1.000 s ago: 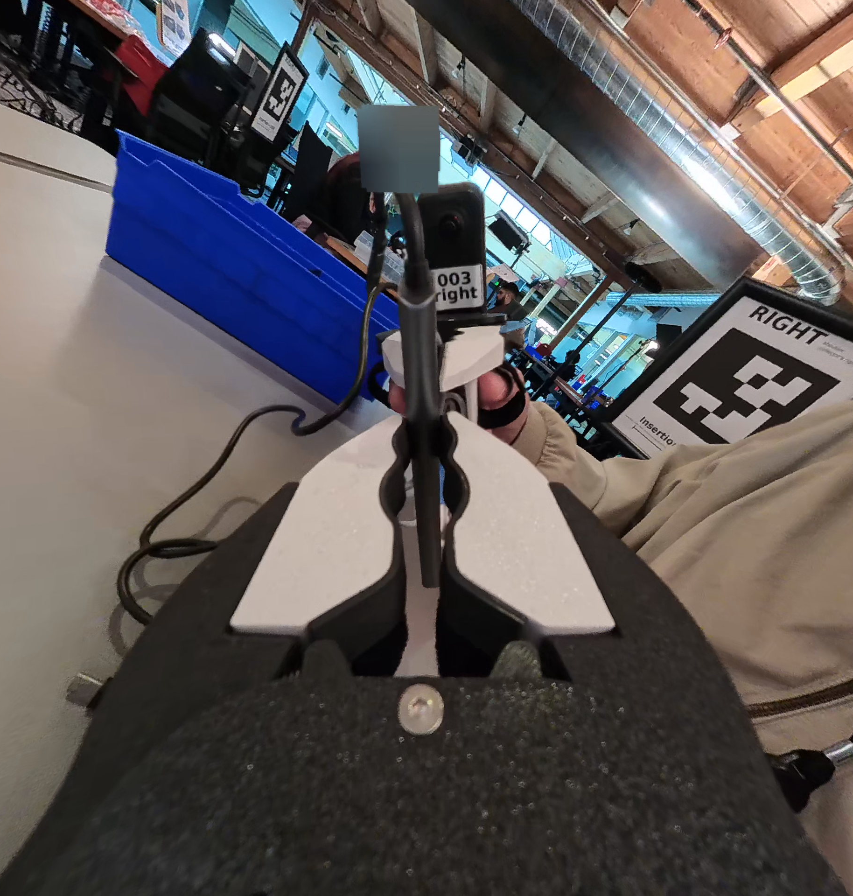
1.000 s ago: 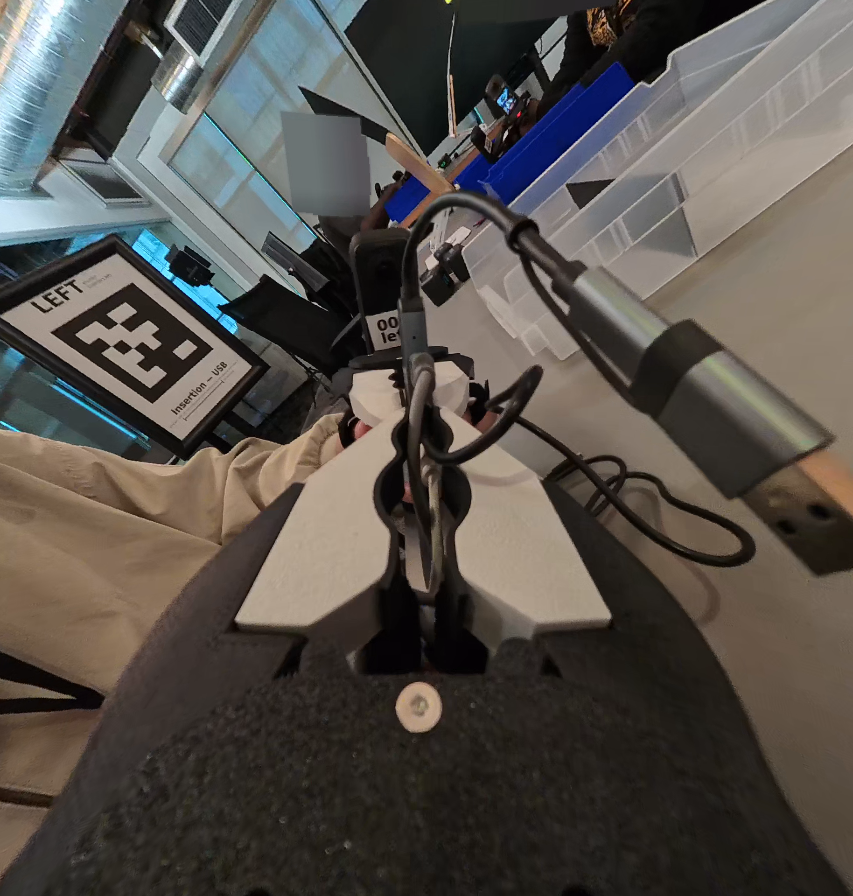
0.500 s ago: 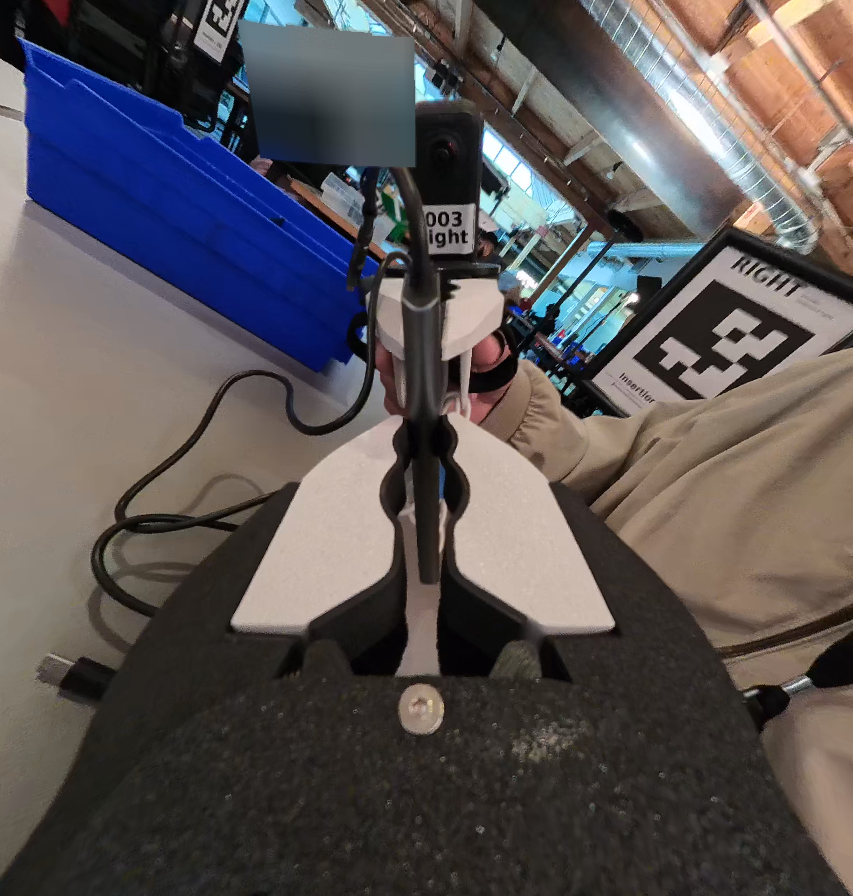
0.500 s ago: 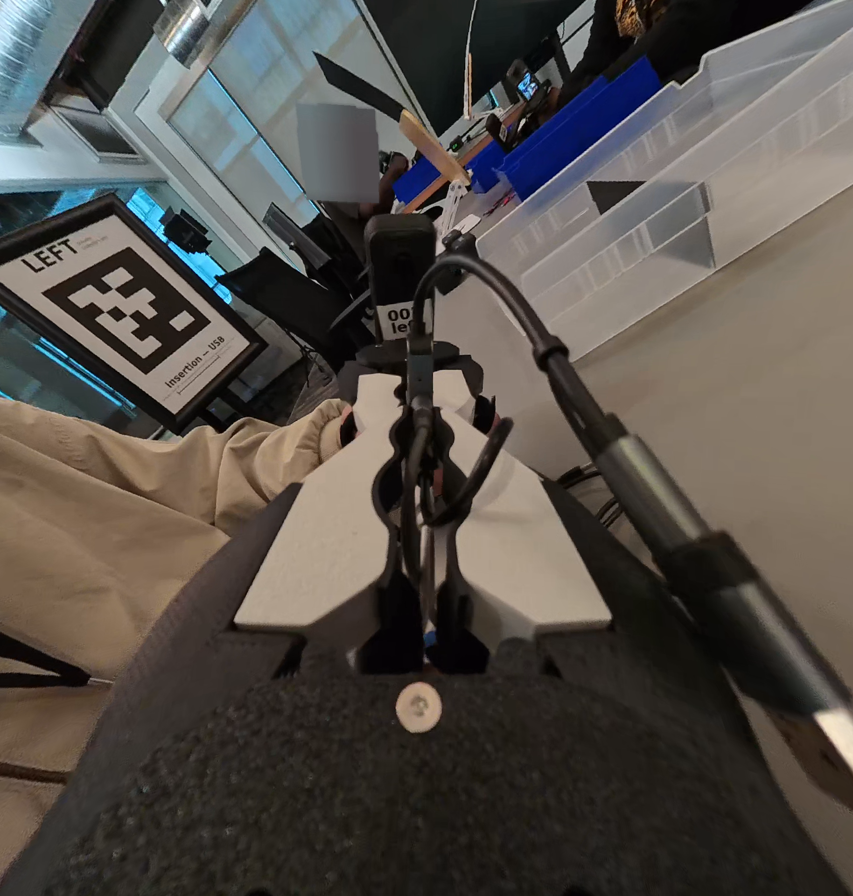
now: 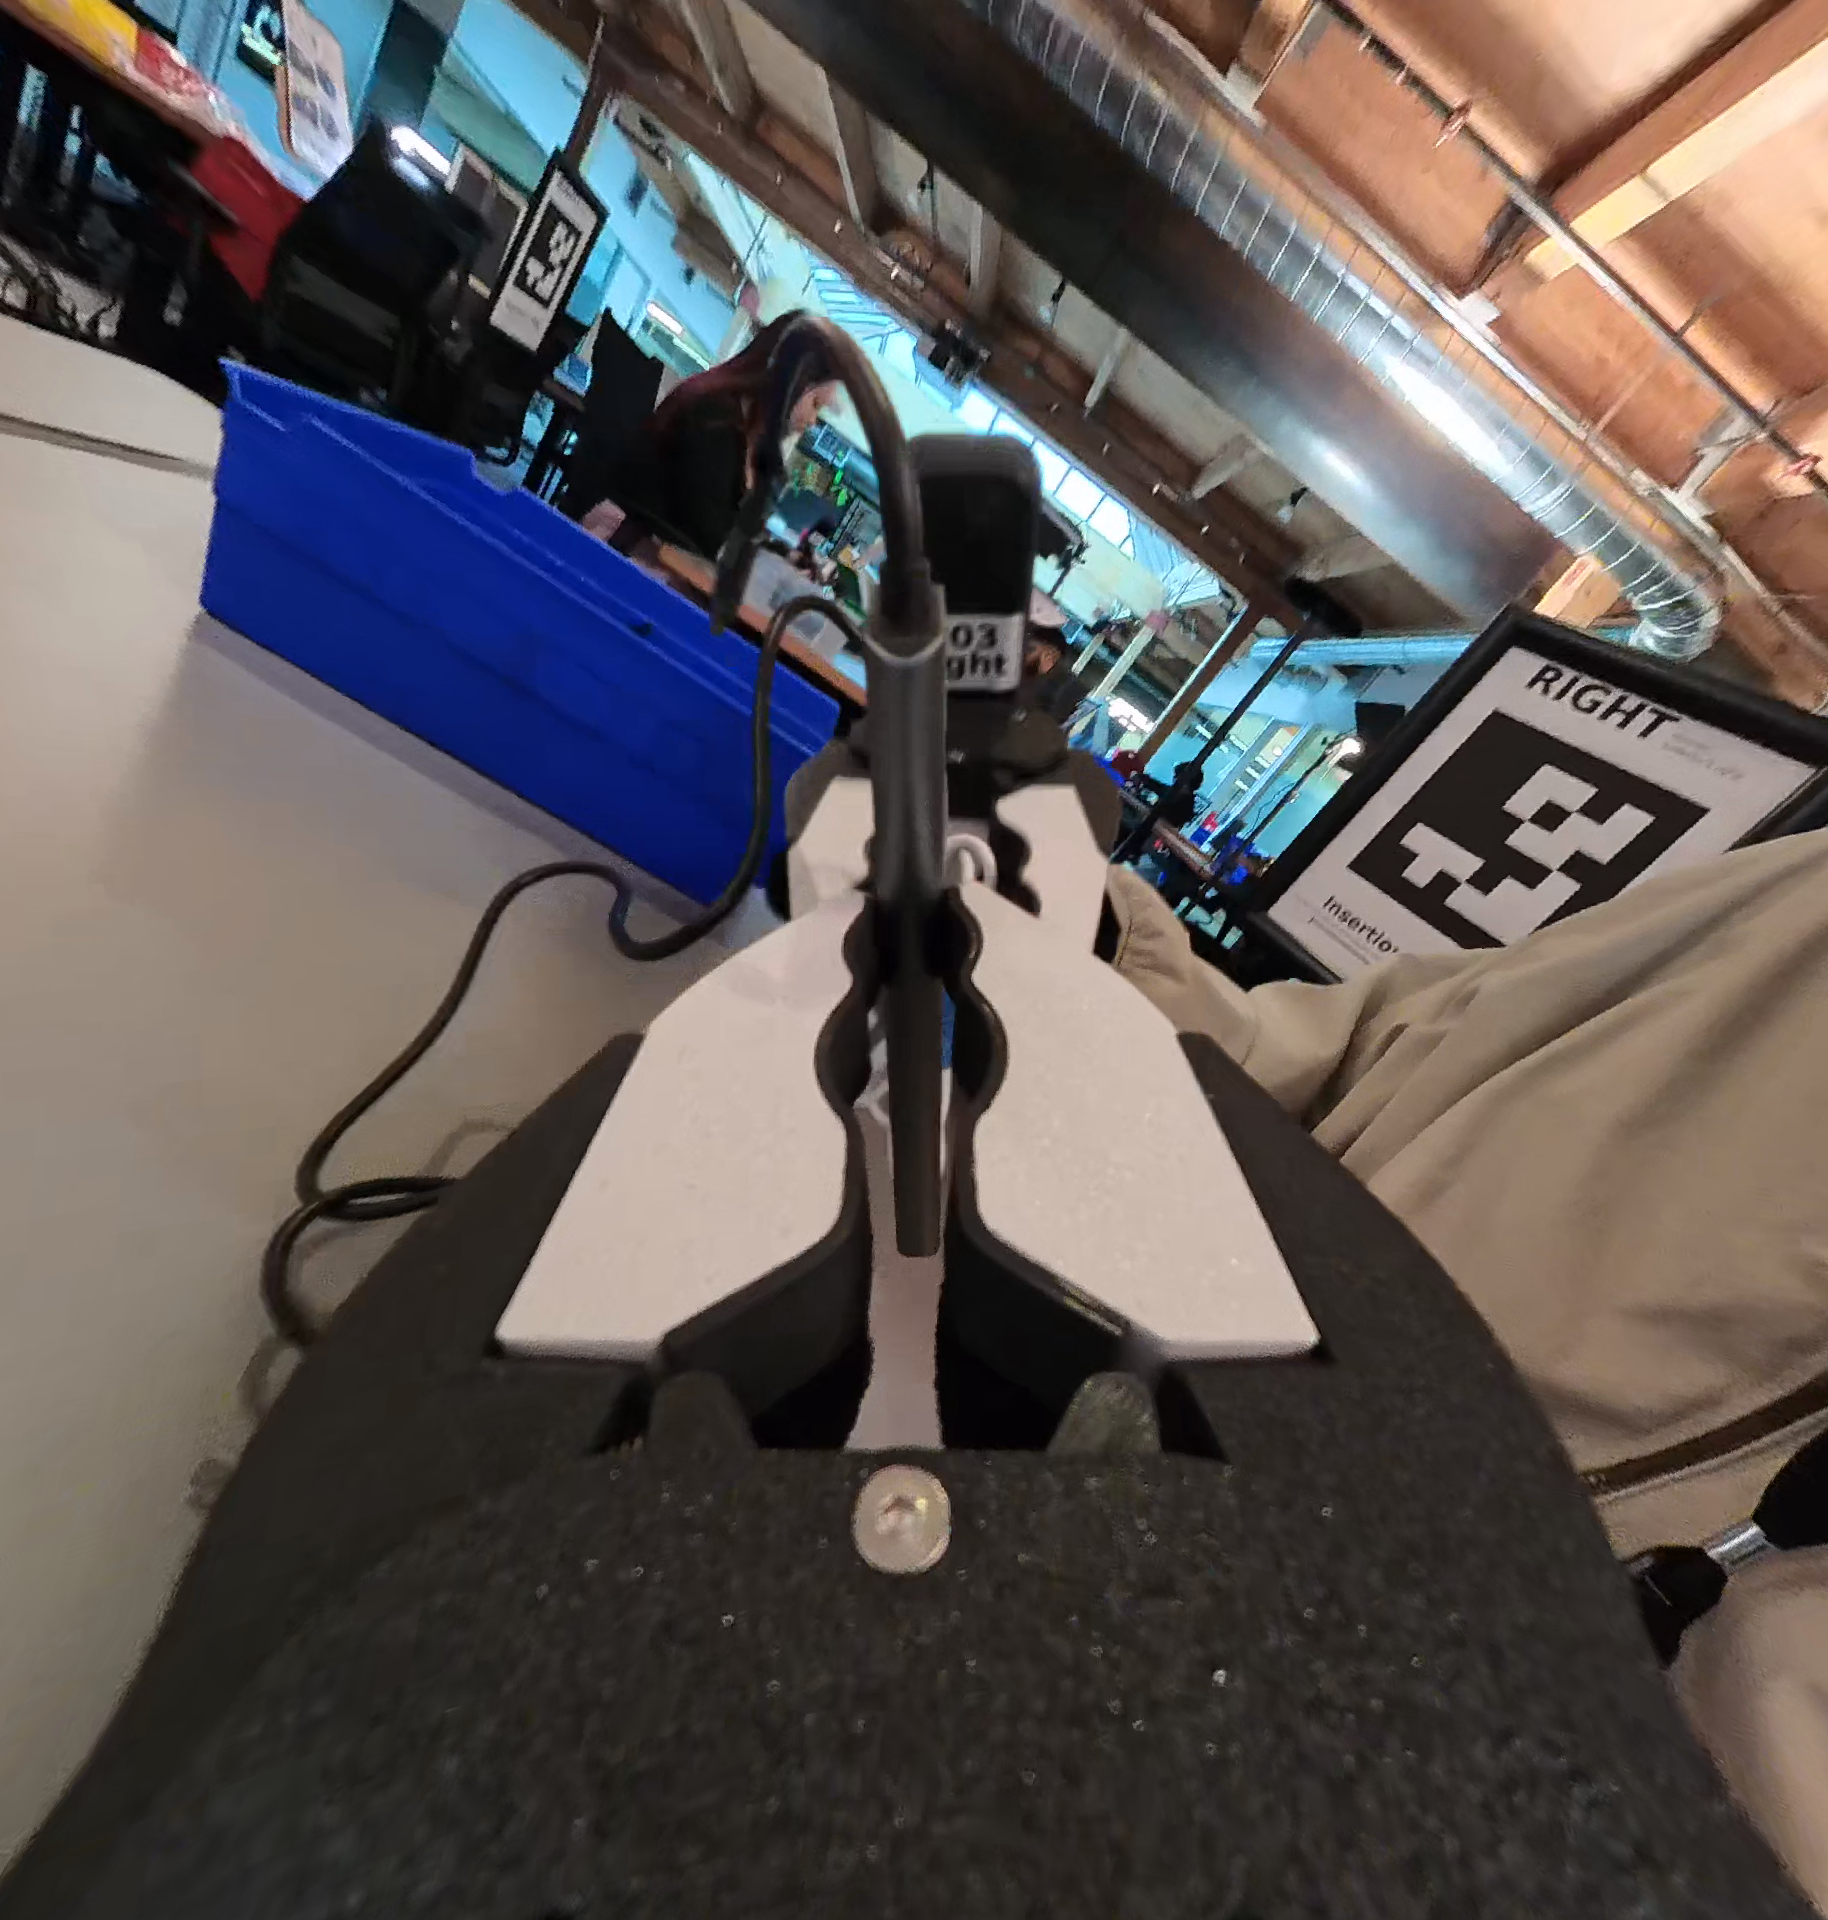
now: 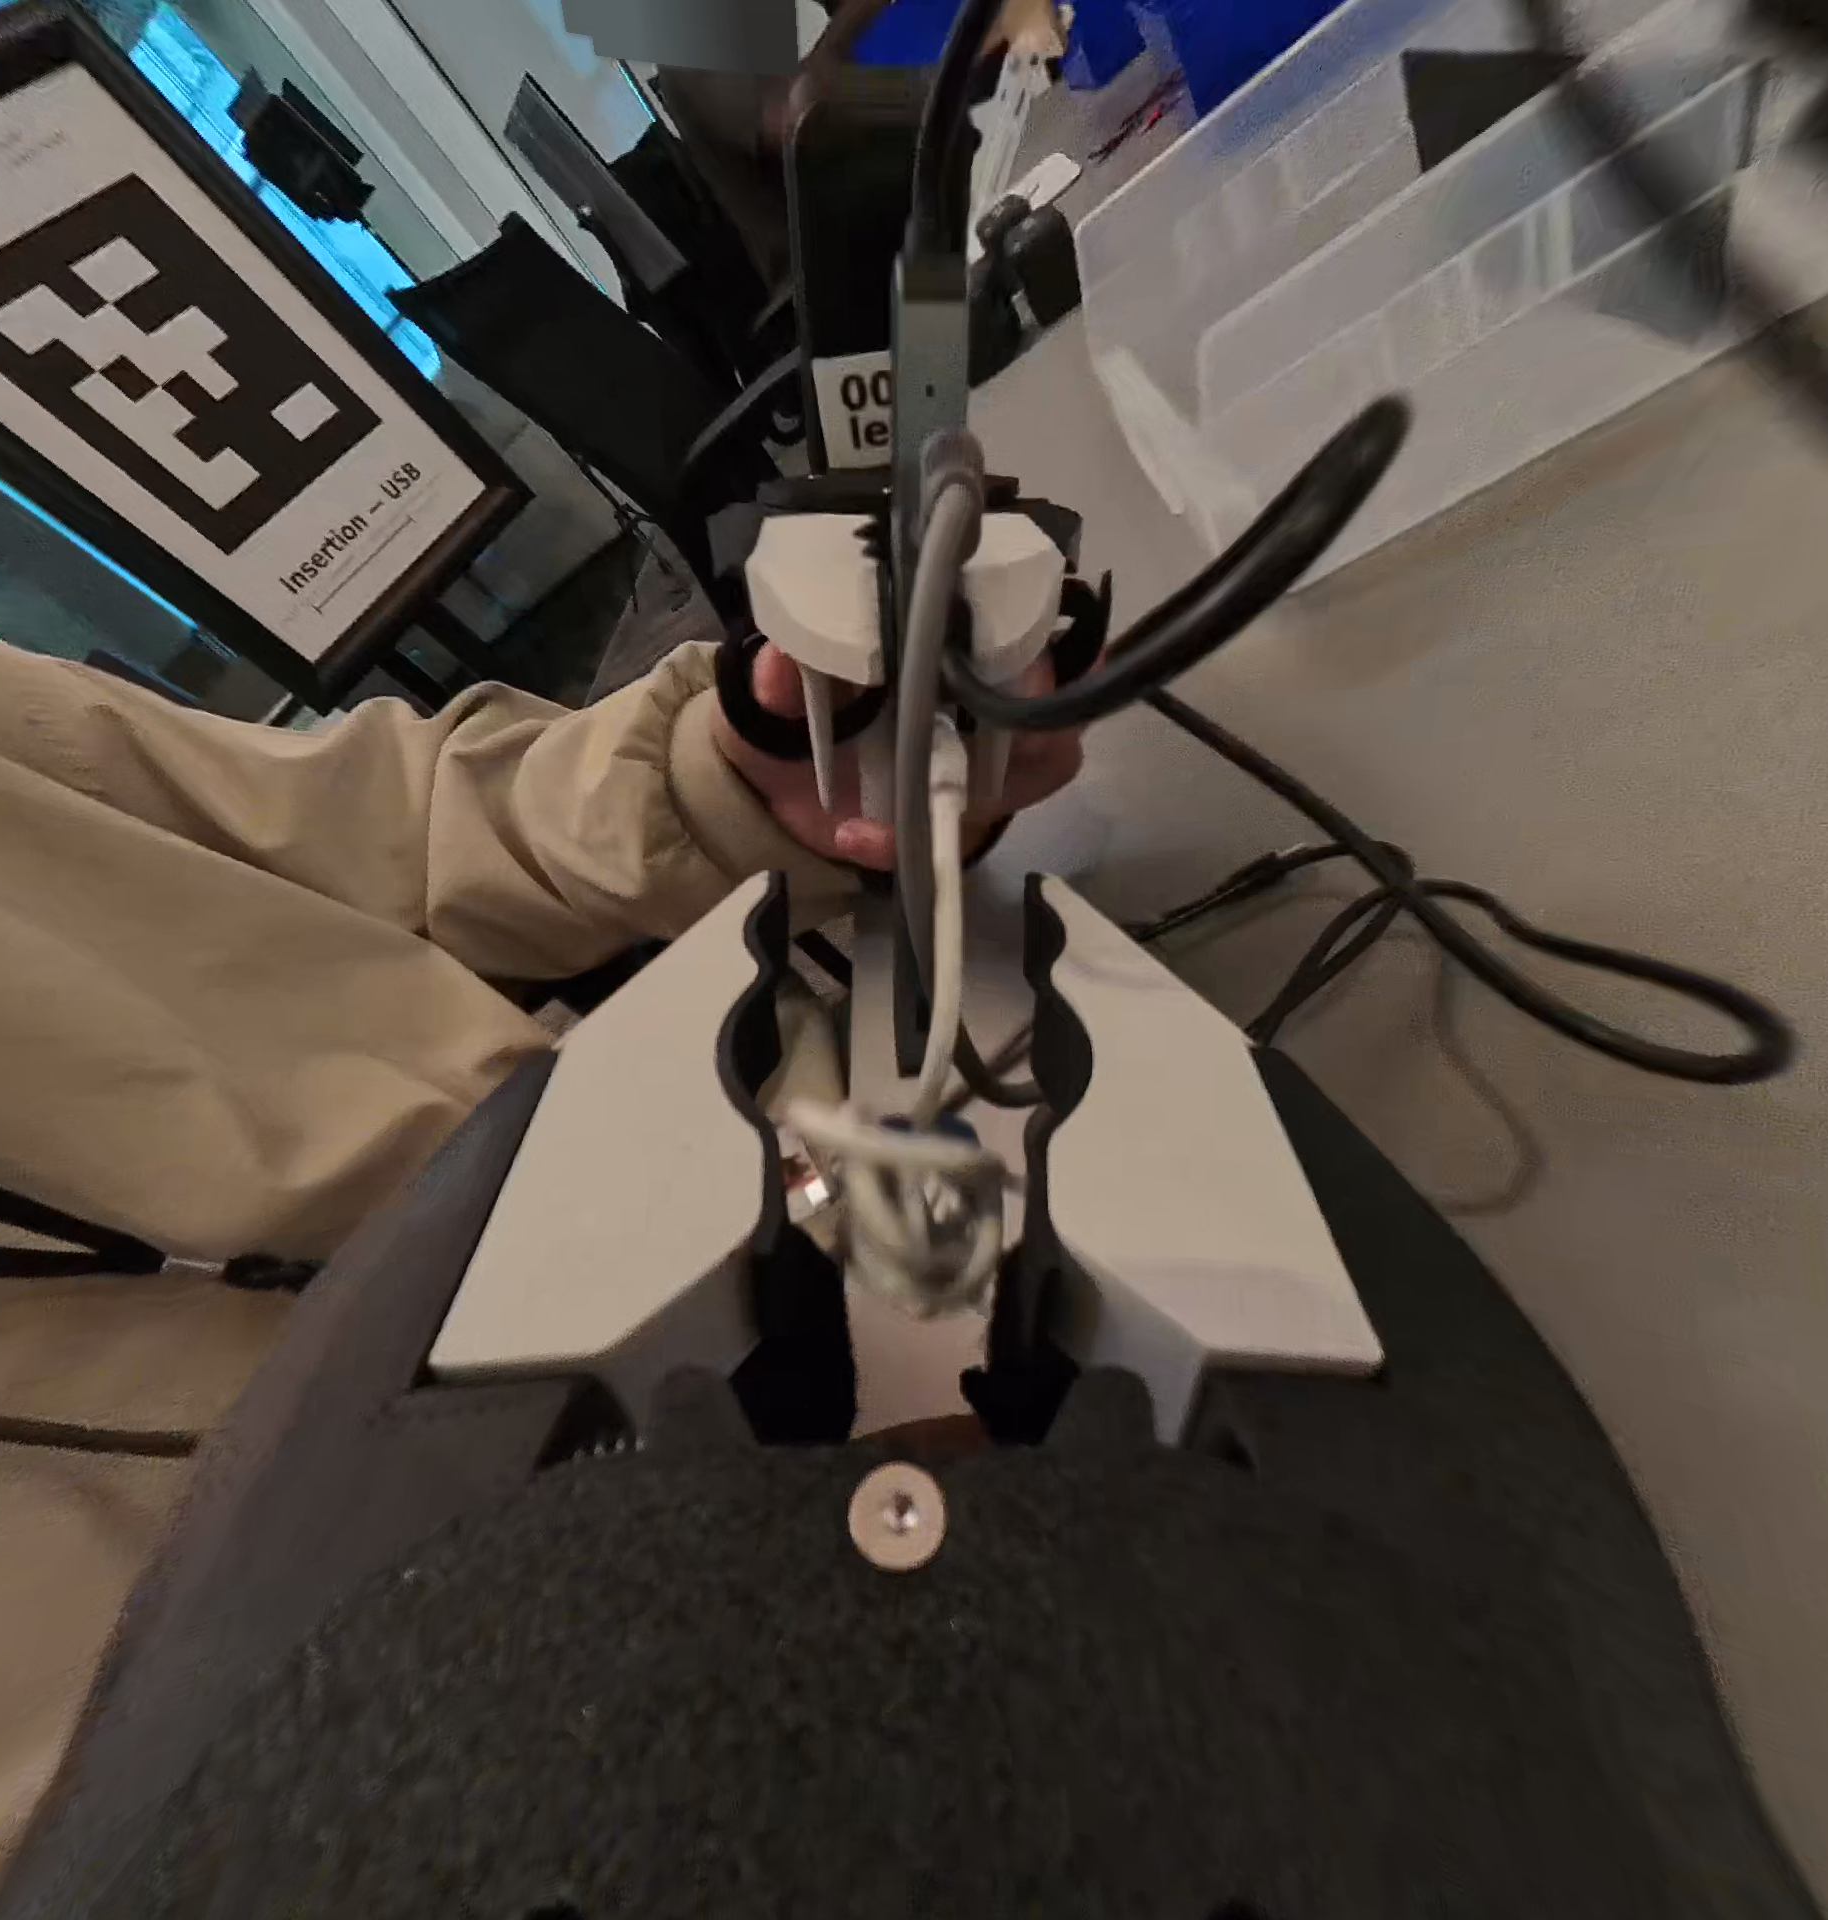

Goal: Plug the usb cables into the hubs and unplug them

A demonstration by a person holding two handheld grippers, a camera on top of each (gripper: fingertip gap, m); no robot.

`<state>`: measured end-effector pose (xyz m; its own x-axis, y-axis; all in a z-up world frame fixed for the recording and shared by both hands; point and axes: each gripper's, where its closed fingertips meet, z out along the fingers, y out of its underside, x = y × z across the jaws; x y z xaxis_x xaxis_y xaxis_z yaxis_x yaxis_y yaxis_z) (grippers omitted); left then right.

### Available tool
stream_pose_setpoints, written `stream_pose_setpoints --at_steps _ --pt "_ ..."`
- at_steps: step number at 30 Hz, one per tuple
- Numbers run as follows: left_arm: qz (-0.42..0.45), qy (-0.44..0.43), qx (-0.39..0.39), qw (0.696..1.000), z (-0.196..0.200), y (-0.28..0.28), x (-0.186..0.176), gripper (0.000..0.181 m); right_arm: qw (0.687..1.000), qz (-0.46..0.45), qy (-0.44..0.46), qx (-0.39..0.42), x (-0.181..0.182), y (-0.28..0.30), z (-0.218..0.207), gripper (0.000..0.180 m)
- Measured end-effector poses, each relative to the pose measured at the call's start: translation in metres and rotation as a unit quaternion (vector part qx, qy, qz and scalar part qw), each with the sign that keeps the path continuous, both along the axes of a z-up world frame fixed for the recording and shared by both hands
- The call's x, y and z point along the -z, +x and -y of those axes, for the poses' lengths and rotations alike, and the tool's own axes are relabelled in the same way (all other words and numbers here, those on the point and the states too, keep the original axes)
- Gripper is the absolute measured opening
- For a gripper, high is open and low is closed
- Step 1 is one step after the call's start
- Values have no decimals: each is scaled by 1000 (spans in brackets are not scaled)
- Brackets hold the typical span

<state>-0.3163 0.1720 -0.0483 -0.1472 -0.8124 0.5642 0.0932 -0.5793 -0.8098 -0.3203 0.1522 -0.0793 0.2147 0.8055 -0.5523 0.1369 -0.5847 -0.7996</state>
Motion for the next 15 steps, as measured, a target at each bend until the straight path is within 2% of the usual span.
stream_pose_setpoints --at_steps 2,4,6,8,9,12,15 --pt "2 2 -2 1000 2 4 -1 10 1000 3 16 17 3 -10 -4 32" --pt "1 8 -10 1000 3 5 -1 10 999 22 31 19 4 -8 -5 12" --pt "4 6 -33 999 -2 2 -2 15 997 33 52 39 0 1 -12 9" --pt "-13 13 -70 997 -12 -4 2 42 993 48 76 80 -10 20 -27 9" --pt "-22 21 -83 996 -15 -9 4 48 990 52 88 99 -21 31 -36 9" --pt "-17 29 -98 995 -17 -21 1 33 979 45 137 142 -77 67 -60 9" --pt "9 -7 -103 995 -20 -29 -4 32 961 71 204 170 -148 102 -81 9"
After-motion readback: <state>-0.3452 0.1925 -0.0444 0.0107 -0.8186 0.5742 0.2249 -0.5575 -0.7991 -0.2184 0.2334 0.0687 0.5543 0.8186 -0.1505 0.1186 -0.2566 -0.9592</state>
